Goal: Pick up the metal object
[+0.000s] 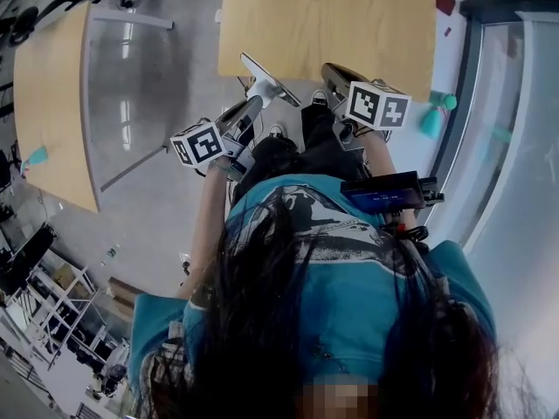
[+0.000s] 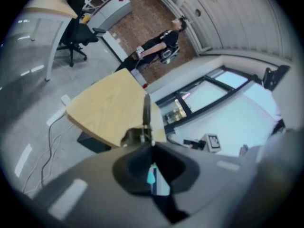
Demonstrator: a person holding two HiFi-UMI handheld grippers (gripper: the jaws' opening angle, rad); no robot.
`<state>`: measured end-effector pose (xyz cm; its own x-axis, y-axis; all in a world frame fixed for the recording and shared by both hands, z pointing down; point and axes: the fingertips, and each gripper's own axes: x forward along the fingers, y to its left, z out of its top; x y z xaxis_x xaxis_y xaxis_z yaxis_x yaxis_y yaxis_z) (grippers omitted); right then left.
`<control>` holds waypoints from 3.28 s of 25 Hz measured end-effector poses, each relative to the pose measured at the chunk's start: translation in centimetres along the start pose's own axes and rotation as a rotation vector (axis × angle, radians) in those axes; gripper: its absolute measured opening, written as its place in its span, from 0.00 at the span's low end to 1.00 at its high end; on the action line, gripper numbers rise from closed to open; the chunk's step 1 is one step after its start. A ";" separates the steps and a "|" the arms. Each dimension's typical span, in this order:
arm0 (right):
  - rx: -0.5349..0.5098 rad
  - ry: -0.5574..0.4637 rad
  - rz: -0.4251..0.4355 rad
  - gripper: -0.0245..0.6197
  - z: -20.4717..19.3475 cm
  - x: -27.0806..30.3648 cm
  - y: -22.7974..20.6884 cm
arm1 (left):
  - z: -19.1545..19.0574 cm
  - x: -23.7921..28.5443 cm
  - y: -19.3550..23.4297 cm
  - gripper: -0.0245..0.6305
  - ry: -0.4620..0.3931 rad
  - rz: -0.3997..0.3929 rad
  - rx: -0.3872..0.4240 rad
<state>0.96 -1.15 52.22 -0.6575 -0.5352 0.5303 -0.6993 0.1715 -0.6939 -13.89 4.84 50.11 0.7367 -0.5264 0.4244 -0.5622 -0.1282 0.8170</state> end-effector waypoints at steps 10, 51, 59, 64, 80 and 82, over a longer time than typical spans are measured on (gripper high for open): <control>-0.041 -0.085 -0.062 0.06 -4.4 1.0 8.2 | 0.2 -7.4 2.8 0.05 0.043 -0.059 0.064; 0.012 -0.069 -0.208 0.06 8.4 -1.8 -3.0 | 8.0 12.0 -5.3 0.05 0.197 -0.203 0.116; -0.026 -0.121 -0.187 0.06 8.3 -1.9 -3.4 | 7.5 12.0 -5.1 0.05 0.181 -0.206 0.151; -0.070 -0.097 -0.148 0.06 7.8 -1.3 -2.4 | 8.1 10.5 -4.1 0.05 0.129 -0.163 0.145; -0.078 -0.114 -0.156 0.06 7.5 -1.6 -3.1 | 8.4 10.6 -3.9 0.05 0.125 -0.154 0.138; -0.067 -0.117 -0.161 0.06 7.4 -1.8 -3.3 | 8.4 10.8 -4.2 0.05 0.133 -0.158 0.140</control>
<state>6.48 -6.85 49.97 -0.5010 -0.6520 0.5691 -0.8128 0.1286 -0.5682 -6.73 -7.39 48.03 0.8573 -0.3769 0.3507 -0.4758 -0.3200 0.8193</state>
